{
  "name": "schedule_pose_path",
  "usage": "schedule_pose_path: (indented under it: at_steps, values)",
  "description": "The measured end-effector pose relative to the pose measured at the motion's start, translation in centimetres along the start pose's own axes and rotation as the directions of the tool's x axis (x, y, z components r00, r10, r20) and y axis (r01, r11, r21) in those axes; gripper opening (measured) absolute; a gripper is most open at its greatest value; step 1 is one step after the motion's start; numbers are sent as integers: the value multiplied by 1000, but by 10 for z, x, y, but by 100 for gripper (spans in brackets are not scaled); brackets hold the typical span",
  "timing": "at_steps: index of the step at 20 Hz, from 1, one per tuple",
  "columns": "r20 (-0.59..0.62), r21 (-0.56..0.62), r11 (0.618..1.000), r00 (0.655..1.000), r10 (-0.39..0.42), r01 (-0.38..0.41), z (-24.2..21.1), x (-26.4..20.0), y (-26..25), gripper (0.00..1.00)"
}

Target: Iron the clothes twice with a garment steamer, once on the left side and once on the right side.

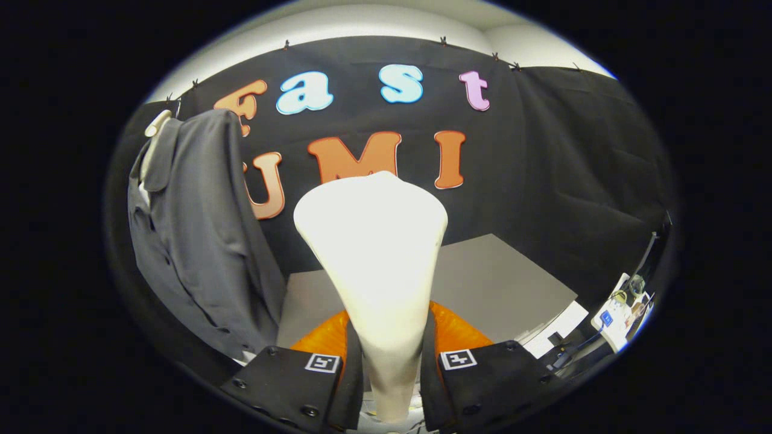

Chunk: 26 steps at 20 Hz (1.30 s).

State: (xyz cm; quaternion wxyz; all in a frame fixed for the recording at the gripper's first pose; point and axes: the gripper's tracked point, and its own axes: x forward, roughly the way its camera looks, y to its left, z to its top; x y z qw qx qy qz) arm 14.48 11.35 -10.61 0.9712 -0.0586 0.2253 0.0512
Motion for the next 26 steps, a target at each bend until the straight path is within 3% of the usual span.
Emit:
schedule_pose_path:
  at_steps: [6, 12, 20, 26]
  values:
    - [136, 23, 1000, 991, -16, 13, 16, -73, 94, 46]
    - [188, -26, 999, 982, -24, 29, 26, -100, 190, 46]
    - [204, -63, 997, 979, -21, 35, 37, -78, 266, 46]
    - [184, -54, 993, 979, -89, 101, 41, -20, 261, 46]
